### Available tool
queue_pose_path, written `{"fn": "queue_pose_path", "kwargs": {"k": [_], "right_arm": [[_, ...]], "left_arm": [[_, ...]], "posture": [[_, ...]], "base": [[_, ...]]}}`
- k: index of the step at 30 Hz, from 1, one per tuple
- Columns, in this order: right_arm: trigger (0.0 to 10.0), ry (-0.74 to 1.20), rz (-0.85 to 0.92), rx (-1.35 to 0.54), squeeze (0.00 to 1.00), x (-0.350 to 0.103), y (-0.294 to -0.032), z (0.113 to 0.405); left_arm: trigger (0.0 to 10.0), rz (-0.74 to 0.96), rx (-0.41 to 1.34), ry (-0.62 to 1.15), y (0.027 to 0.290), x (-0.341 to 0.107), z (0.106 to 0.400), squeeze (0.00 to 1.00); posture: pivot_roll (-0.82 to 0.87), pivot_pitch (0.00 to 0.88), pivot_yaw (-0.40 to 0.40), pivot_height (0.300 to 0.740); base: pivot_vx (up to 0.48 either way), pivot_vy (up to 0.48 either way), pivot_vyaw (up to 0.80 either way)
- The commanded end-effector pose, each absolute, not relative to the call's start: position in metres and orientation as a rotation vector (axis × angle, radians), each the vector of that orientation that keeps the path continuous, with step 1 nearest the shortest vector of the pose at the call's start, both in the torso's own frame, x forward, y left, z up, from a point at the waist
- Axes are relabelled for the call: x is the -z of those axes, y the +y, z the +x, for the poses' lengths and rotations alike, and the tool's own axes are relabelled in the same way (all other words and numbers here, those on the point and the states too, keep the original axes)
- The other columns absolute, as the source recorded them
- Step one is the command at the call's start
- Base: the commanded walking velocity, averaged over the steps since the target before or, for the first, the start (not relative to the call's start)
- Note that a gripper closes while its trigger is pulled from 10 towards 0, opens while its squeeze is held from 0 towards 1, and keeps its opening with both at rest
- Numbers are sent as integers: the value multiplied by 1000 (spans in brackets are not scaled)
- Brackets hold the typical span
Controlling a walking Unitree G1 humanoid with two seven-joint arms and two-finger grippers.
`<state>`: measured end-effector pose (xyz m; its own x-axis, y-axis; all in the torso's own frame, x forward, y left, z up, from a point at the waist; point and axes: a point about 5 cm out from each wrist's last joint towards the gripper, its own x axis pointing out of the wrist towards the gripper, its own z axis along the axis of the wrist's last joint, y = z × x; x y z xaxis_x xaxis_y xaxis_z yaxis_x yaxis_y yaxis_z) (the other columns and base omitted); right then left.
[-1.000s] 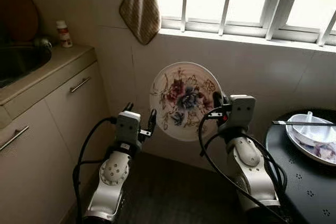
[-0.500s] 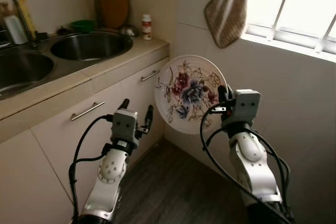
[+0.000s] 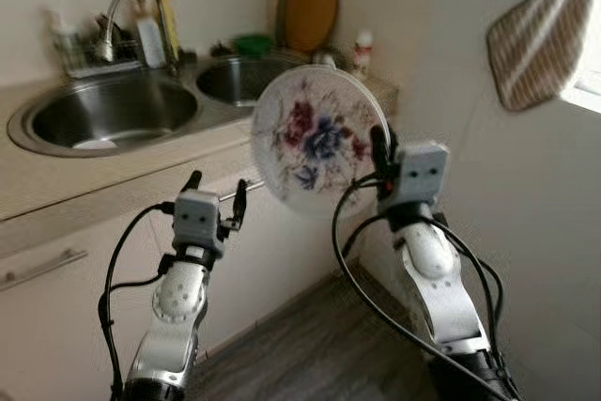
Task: Kitchen organization
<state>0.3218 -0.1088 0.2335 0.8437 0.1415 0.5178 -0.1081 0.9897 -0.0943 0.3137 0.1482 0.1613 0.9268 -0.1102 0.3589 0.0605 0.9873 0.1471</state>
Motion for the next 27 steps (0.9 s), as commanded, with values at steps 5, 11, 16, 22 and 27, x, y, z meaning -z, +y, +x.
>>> {"fn": "queue_pose_path", "kwargs": {"k": [5,11,16,22,27], "right_arm": [[0,-629,-65,-75,0,-249,-122,319],[0,-627,-64,-73,0,-248,-122,319],[0,-627,-62,-65,0,-248,-124,320],[0,-630,-39,-33,0,-250,-127,321],[0,-635,-37,-29,0,-252,-129,322]], "left_arm": [[10000,128,121,-400,135,-165,314,0],[10000,128,121,-403,135,-166,314,0],[10000,127,120,-405,135,-166,315,0],[10000,126,122,-407,134,-165,315,0],[10000,127,123,-407,134,-166,315,0]], "posture": [[47,0,-58,740],[47,0,-59,740],[48,0,-62,740],[47,0,-62,740],[44,0,-62,740]], "base": [[294,0,800],[294,0,800],[295,0,800],[293,0,328],[293,0,0]]}}
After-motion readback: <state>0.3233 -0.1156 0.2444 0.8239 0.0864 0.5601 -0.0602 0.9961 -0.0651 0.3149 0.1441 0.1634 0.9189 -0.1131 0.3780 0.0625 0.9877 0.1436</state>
